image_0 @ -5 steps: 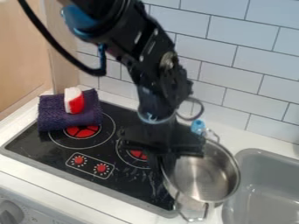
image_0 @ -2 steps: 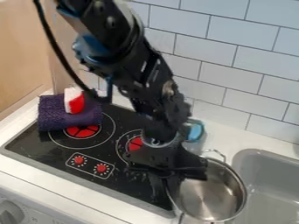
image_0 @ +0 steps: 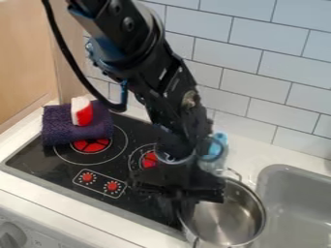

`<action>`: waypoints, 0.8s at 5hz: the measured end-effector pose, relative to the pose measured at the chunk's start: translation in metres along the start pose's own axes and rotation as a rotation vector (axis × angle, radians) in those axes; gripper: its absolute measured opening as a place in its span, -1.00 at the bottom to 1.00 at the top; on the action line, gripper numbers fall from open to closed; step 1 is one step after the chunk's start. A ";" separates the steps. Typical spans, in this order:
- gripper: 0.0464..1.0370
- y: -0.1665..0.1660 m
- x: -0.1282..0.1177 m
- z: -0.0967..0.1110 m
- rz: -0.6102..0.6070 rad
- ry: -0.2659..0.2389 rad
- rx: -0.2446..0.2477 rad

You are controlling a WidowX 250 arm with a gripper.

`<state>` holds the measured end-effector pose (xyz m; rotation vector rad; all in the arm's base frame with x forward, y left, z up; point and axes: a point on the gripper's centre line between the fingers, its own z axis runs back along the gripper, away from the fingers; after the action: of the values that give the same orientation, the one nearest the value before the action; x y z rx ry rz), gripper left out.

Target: Move the silver pot to the bottom of the stove

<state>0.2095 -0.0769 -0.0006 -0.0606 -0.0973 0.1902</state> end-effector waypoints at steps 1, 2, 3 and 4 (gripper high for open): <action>-0.08 0.001 0.001 0.000 0.005 -0.002 0.007; 0.48 0.001 0.000 0.001 0.003 -0.003 0.012; 0.95 0.009 -0.003 0.008 -0.010 0.015 0.055; 0.95 0.005 0.002 0.028 -0.031 -0.044 0.052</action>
<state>0.2079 -0.0703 0.0274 -0.0032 -0.1370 0.1632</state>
